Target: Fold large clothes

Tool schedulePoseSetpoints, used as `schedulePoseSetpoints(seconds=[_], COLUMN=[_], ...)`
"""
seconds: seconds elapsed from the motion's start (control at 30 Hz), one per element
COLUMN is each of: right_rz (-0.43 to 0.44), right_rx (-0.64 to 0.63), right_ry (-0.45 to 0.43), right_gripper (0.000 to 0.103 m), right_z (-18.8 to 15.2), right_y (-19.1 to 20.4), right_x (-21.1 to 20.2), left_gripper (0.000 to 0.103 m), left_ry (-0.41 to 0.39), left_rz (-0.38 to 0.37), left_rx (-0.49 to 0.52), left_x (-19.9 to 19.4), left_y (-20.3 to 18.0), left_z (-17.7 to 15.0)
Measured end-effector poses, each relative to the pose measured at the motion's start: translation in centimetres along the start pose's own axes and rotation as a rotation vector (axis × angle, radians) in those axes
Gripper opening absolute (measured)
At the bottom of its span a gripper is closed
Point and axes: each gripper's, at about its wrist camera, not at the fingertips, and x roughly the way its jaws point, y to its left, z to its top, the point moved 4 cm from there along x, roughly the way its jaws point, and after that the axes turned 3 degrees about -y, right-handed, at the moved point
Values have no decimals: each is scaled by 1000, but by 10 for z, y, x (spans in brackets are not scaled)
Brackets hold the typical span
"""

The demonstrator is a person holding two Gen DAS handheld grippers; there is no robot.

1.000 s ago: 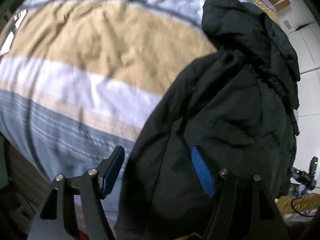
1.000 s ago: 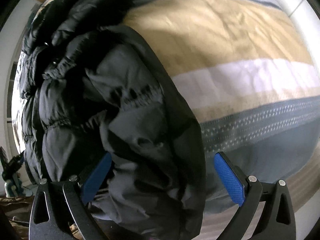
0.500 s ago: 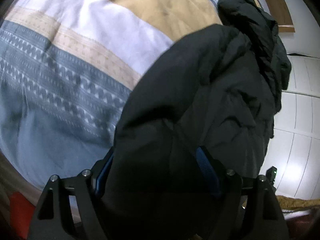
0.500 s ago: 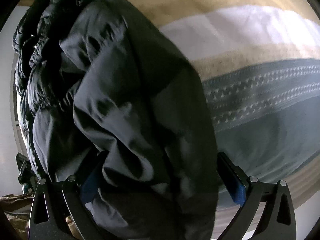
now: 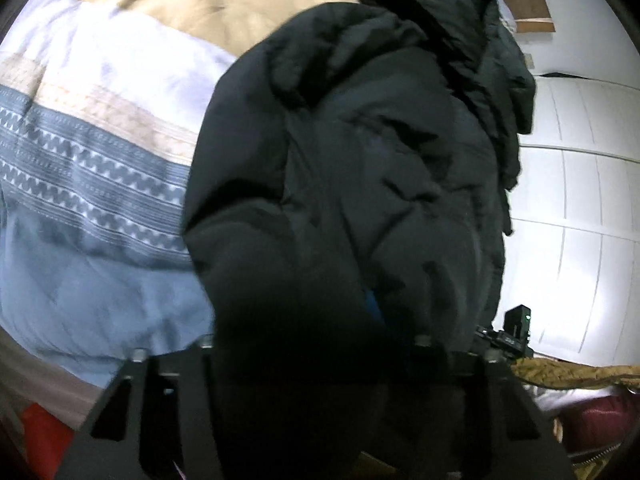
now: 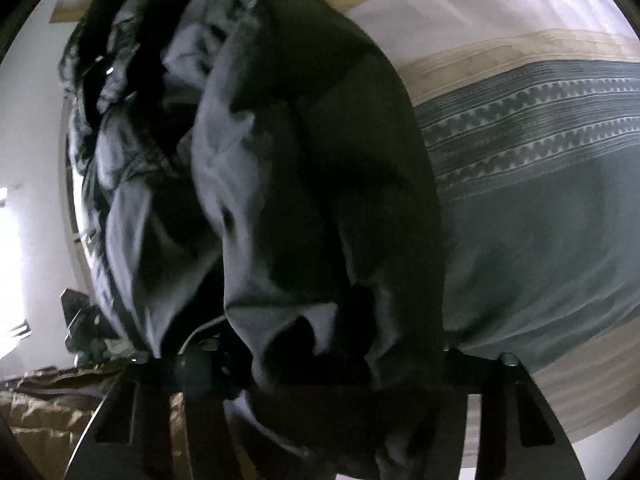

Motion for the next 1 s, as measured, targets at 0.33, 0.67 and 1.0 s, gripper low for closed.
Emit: schedulePoseSetpoints(seconds=[0.33,0.67,1.0], right_rz=[17,-37,-38], right_rx=[-211,-409,-416], right_ry=[-25,-195,-398], right_gripper=[12,11,11], right_z=[6,84,145], right_y=[74,134,170], right_x=[-29,-87,-168], left_gripper=[9,9,9], left_ry=[-109,-277,-413], left_rz=[-50,-27,-142], left_rx=[59,18,-27], left_x=[-28,-65,-111], left_y=[-43,-63,-98], left_z=[40,104,149])
